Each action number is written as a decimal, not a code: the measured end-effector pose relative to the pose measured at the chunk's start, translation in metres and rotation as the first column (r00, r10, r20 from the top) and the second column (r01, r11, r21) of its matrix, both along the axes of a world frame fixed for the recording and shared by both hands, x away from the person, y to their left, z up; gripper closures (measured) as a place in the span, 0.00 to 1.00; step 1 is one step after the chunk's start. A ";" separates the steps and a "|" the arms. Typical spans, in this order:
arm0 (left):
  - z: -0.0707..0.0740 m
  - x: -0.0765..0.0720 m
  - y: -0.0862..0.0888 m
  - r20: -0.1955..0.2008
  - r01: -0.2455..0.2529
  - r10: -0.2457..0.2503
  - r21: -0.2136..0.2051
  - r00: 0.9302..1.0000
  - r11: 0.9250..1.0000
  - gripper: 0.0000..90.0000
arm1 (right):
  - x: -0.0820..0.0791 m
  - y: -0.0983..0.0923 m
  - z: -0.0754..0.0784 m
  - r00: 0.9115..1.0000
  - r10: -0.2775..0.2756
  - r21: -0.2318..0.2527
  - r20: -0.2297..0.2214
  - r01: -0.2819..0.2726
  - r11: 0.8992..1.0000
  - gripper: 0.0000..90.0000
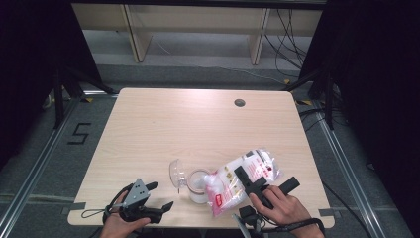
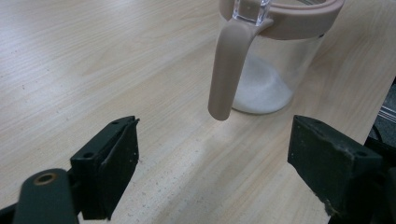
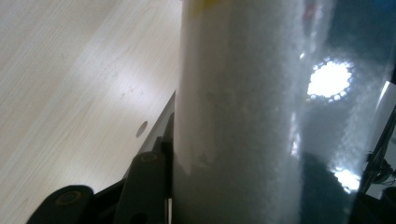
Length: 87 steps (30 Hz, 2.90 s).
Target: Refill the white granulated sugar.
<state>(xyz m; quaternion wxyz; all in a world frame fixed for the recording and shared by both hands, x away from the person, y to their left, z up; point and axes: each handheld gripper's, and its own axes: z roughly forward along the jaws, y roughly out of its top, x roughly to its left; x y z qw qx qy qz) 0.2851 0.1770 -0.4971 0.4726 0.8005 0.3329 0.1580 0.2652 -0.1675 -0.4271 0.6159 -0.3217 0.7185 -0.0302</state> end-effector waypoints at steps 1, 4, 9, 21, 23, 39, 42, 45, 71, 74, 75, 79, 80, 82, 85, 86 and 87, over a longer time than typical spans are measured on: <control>0.000 0.000 0.001 -0.001 -0.003 0.003 0.017 1.000 1.000 0.18 | 0.000 0.001 0.000 1.000 0.009 -0.008 0.000 -0.009 1.000 0.70; 0.000 0.000 0.001 -0.003 -0.003 0.003 0.012 1.000 1.000 0.18 | 0.000 -0.001 0.000 1.000 -0.008 -0.003 0.008 0.008 1.000 0.71; 0.000 0.000 0.000 -0.004 -0.007 0.008 0.010 1.000 1.000 0.18 | 0.000 -0.001 0.000 1.000 -0.004 -0.004 0.009 0.004 1.000 0.71; 0.000 0.000 0.001 -0.003 -0.008 0.008 0.011 1.000 1.000 0.18 | 0.001 0.002 -0.001 1.000 0.002 -0.008 0.003 -0.002 1.000 0.71; 0.000 0.000 0.001 0.000 -0.007 0.007 0.018 1.000 1.000 0.18 | 0.001 0.001 0.000 1.000 0.002 -0.008 0.002 -0.002 1.000 0.71; 0.000 0.000 0.001 -0.002 -0.005 0.005 -0.002 1.000 1.000 0.18 | 0.001 0.001 0.000 1.000 0.000 -0.006 -0.004 0.000 1.000 0.72; 0.000 0.000 0.001 -0.004 -0.005 0.005 -0.002 1.000 1.000 0.18 | 0.001 0.000 -0.001 1.000 -0.001 -0.007 -0.002 0.001 1.000 0.72; 0.001 0.000 0.001 -0.001 -0.003 0.003 0.001 1.000 1.000 0.18 | 0.001 0.001 -0.001 1.000 0.002 -0.009 -0.001 -0.002 1.000 0.72; 0.000 0.000 0.001 -0.001 -0.001 0.001 0.008 1.000 1.000 0.18 | -0.001 0.000 0.002 1.000 0.007 -0.017 -0.005 -0.007 1.000 0.73; 0.001 0.001 0.001 0.012 0.010 -0.010 0.021 1.000 1.000 0.18 | 0.000 -0.001 0.002 1.000 -0.004 0.000 -0.004 0.004 1.000 0.73; 0.001 0.001 0.001 0.015 0.012 -0.013 0.023 1.000 1.000 0.18 | 0.000 -0.001 0.002 1.000 -0.004 0.001 -0.004 0.004 1.000 0.73; 0.001 0.002 0.002 0.014 0.012 -0.013 0.022 1.000 1.000 0.18 | 0.000 -0.004 0.003 1.000 -0.012 0.001 0.002 0.012 1.000 0.73; 0.001 0.001 0.002 0.014 0.012 -0.012 0.023 1.000 1.000 0.18 | 0.000 -0.005 0.003 1.000 -0.016 0.001 0.001 0.016 1.000 0.73; 0.001 0.001 0.002 0.014 0.014 -0.014 0.019 1.000 1.000 0.18 | 0.000 -0.005 0.004 1.000 -0.009 -0.013 0.003 0.009 1.000 0.74; 0.001 0.001 0.002 0.014 0.010 -0.011 0.020 1.000 1.000 0.18 | -0.003 -0.005 0.002 1.000 -0.016 -0.005 -0.001 0.016 1.000 0.74; 0.001 0.001 0.002 0.015 0.012 -0.012 0.022 1.000 1.000 0.18 | -0.003 -0.004 0.002 1.000 -0.012 -0.005 -0.001 0.012 1.000 0.74; 0.001 0.001 0.002 0.014 0.012 -0.013 0.018 1.000 1.000 0.18 | -0.003 -0.003 0.002 1.000 -0.010 -0.009 -0.001 0.010 1.000 0.74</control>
